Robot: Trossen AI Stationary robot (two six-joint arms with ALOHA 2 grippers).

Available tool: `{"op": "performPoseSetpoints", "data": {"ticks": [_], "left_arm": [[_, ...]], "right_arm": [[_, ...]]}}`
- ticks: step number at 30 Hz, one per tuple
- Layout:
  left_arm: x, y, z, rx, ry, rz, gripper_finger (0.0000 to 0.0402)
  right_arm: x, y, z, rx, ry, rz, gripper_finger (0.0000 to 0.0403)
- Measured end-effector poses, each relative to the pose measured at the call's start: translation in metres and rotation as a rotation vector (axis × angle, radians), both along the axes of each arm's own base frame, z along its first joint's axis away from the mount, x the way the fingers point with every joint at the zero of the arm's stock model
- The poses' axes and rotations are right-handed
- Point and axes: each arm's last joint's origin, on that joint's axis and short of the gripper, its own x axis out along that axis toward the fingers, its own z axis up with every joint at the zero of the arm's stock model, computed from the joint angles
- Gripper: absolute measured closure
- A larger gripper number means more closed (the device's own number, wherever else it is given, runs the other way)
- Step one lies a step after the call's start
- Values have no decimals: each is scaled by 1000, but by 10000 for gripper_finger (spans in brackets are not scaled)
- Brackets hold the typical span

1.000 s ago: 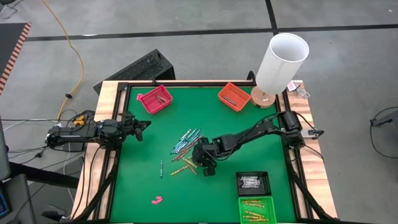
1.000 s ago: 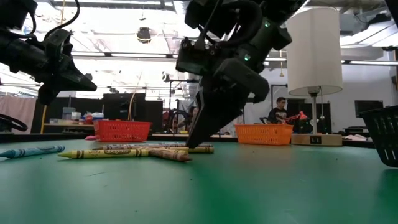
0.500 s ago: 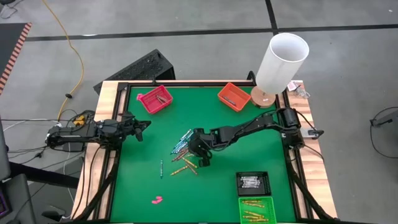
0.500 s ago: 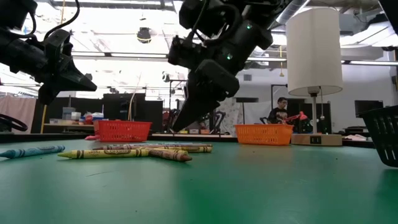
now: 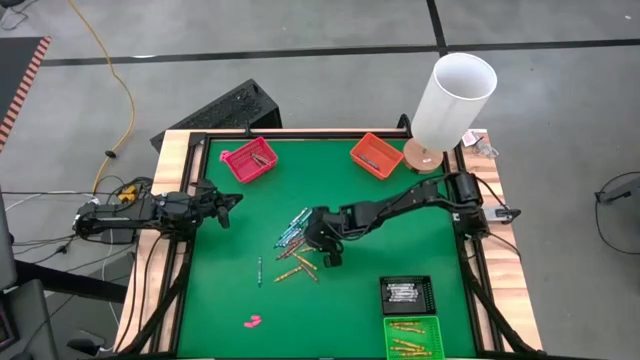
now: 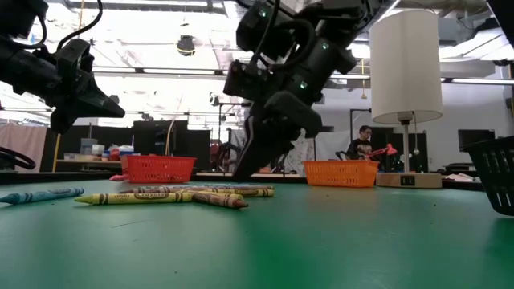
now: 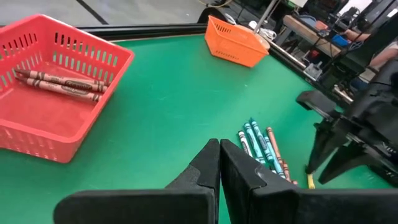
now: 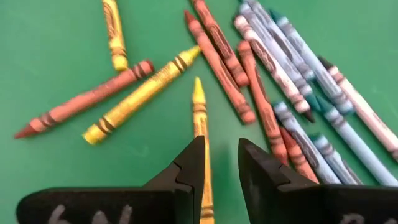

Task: Sort crayons
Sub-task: Put the yellow crayon into the green bin

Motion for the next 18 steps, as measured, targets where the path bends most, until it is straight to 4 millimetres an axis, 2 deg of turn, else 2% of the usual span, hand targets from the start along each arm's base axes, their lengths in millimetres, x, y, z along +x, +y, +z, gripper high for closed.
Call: {"op": "performPoseSetpoints", "data": {"ticks": [9, 15, 18], "left_arm": [[0, 0, 0, 9, 4, 4, 401], [0, 0, 0, 9, 4, 5, 401], [0, 0, 0, 8, 3, 4, 401]], "right_arm": [[1, 0, -1, -4, -9, 3, 301], [5, 0, -19, -5, 20, -1, 300], [6, 1, -22, -3, 28, -1, 300]]}}
